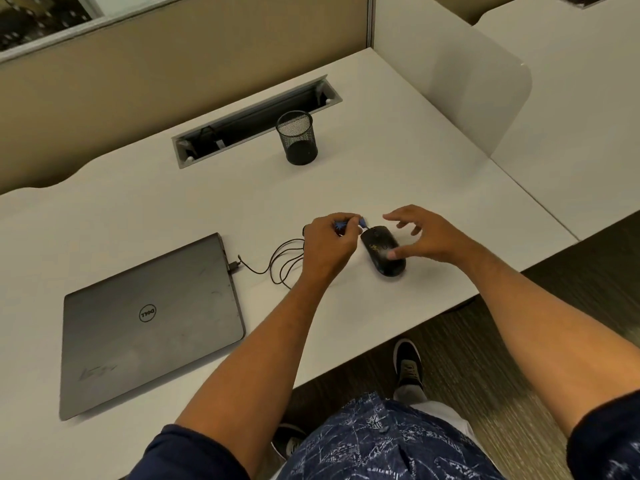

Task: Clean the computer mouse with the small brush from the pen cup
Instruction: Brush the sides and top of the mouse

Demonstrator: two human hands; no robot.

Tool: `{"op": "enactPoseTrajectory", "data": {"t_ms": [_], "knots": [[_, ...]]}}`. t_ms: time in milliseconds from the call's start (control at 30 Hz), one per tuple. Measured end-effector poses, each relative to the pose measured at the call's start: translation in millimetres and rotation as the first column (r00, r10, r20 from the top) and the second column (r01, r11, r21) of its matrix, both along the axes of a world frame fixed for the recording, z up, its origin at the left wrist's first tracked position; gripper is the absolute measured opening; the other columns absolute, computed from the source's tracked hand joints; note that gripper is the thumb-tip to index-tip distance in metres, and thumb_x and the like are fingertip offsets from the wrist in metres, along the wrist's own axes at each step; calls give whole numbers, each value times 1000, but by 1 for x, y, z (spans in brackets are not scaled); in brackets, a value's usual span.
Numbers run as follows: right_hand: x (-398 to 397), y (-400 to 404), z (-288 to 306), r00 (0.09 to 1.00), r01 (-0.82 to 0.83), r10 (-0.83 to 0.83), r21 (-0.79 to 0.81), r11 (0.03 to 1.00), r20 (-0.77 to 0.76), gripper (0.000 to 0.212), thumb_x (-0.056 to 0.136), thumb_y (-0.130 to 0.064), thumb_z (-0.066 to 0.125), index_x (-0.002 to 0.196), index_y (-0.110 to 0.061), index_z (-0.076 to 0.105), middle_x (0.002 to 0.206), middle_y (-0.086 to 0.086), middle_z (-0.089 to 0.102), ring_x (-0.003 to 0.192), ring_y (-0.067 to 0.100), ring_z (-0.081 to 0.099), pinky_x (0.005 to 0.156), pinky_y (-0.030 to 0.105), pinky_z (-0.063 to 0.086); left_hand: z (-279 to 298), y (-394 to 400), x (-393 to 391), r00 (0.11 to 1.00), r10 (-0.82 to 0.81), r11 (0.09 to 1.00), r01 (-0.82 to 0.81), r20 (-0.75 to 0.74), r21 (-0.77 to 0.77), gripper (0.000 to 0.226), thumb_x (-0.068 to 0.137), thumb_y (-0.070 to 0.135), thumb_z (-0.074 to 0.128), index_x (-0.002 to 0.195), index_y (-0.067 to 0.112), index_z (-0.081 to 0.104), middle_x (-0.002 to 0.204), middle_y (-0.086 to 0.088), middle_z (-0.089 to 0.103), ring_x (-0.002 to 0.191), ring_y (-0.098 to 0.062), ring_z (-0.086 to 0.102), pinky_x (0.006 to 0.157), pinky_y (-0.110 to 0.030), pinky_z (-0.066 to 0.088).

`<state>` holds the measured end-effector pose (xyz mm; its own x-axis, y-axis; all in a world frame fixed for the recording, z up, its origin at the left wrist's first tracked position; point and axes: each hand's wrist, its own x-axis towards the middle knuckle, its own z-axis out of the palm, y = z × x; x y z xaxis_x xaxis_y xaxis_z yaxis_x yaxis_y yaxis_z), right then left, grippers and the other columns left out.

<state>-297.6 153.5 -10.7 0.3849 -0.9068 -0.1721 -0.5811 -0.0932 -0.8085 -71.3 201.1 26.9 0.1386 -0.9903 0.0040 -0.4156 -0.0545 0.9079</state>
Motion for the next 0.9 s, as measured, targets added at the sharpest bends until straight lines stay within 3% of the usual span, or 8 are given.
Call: {"op": "enactPoseTrajectory", "data": {"t_ms": [67, 133, 200, 367, 533, 633, 733, 900], "knots": [[0, 0, -2, 992, -82, 86, 49, 995, -96, 94, 64, -38, 96, 147, -29, 53, 149, -13, 46, 132, 10, 46, 99, 20, 40, -2, -1, 9, 998, -3, 997, 8, -57, 82, 18, 93, 16, 64, 99, 16, 81, 84, 8, 79, 77, -4, 75, 72, -16, 57], [1, 0, -4, 971, -139, 151, 75, 987, -186, 105, 63, -39, 96, 153, -28, 45, 159, -12, 37, 143, 12, 33, 115, 33, 34, -3, -3, 17, 998, -17, 987, 28, -66, 156, 20, 93, 12, 65, 106, 7, 79, 87, -2, 80, 72, -7, 75, 69, -18, 56], [1, -1, -5, 958, -159, 175, 87, 983, -226, 109, 62, -38, 97, 155, -25, 42, 161, -9, 35, 146, 15, 28, 121, 37, 27, -3, -4, 24, 999, -37, 978, 42, -29, 206, 19, 93, 10, 65, 106, 5, 78, 87, -7, 79, 69, -9, 74, 68, -18, 56], [0, -3, -9, 957, -155, 167, 71, 985, -239, 107, 60, -39, 97, 153, -27, 45, 160, -7, 36, 146, 18, 27, 115, 28, 19, -6, -2, 26, 993, -41, 964, 10, 110, 265, 9, 90, 12, 66, 88, 12, 74, 77, -4, 77, 57, -4, 66, 51, -14, 45], [-2, -2, -15, 959, -140, 149, 52, 989, -242, 107, 59, -45, 96, 152, -32, 46, 159, -9, 36, 145, 16, 27, 114, 29, 19, -11, 5, 13, 942, -45, 990, -2, 331, 139, 26, 92, 7, 56, 109, 9, 76, 92, -1, 70, 76, -12, 63, 66, -16, 45], [-3, 0, -16, 960, -133, 143, 57, 990, -242, 107, 59, -48, 95, 153, -34, 45, 159, -8, 36, 145, 17, 27, 114, 31, 19, -15, 10, 8, 881, -91, 996, 84, 465, 34, 30, 96, 7, 55, 120, 7, 73, 106, -11, 73, 96, -26, 66, 83, -31, 51], [-3, 1, -16, 961, -135, 144, 51, 989, -238, 105, 61, -47, 95, 153, -33, 46, 159, -7, 36, 145, 18, 28, 114, 31, 20, -21, 14, 5, 832, -135, 989, 147, 538, 20, 27, 99, 10, 53, 117, 5, 73, 95, -14, 69, 85, -31, 63, 76, -46, 53], [-3, 1, -16, 964, -136, 141, 41, 990, -227, 103, 62, -45, 95, 152, -32, 47, 157, -7, 37, 144, 17, 28, 111, 28, 20, -22, 24, 1, 798, -234, 969, 238, 555, 66, 28, 101, 15, 54, 120, 9, 73, 90, -11, 68, 81, -26, 61, 73, -42, 52]]}}
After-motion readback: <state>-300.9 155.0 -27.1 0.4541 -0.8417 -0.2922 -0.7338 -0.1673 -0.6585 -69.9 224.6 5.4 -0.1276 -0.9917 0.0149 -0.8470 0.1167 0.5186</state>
